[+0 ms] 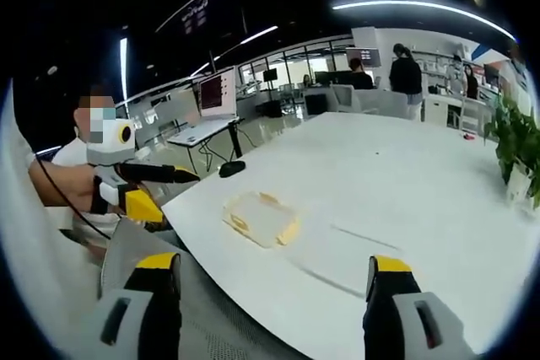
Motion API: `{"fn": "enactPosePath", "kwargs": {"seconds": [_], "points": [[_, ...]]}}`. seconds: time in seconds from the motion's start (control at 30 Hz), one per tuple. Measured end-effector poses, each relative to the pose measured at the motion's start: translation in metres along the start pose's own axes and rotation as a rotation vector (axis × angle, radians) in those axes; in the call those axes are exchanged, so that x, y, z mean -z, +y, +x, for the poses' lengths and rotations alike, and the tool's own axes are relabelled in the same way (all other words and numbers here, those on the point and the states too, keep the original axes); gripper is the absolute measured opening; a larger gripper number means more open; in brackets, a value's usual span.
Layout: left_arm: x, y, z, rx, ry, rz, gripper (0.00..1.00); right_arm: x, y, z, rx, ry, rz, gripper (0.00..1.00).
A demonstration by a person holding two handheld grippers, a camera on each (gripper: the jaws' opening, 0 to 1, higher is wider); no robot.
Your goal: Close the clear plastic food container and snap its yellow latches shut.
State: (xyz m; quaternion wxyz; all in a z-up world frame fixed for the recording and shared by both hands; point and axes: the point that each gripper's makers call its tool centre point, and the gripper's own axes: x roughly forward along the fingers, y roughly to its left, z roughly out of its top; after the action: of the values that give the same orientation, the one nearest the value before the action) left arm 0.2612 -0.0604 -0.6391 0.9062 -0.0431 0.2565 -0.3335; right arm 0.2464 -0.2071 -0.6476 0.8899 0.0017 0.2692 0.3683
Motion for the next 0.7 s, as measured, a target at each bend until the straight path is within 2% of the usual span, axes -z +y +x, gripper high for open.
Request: {"fn": "enactPosePath", "kwargs": {"seconds": [0.13, 0.33, 0.37, 0.7], "points": [[-0.004, 0.006, -0.002, -0.005, -0.003, 0.029, 0.97, -0.003, 0.003, 0.007, -0.012, 0.006, -0.013, 0.92], [-0.016, 0.017, -0.006, -0.006, -0.042, 0.033, 0.94, -0.008, 0.004, 0.016, -0.029, 0.02, -0.03, 0.91], [-0.018, 0.021, -0.006, -0.014, -0.042, 0.054, 0.92, -0.008, 0.004, 0.017, -0.031, 0.021, -0.03, 0.91], [-0.016, 0.038, -0.006, -0.01, -0.009, 0.082, 0.91, -0.018, 0.005, 0.035, -0.042, 0.033, -0.064, 0.9]]}}
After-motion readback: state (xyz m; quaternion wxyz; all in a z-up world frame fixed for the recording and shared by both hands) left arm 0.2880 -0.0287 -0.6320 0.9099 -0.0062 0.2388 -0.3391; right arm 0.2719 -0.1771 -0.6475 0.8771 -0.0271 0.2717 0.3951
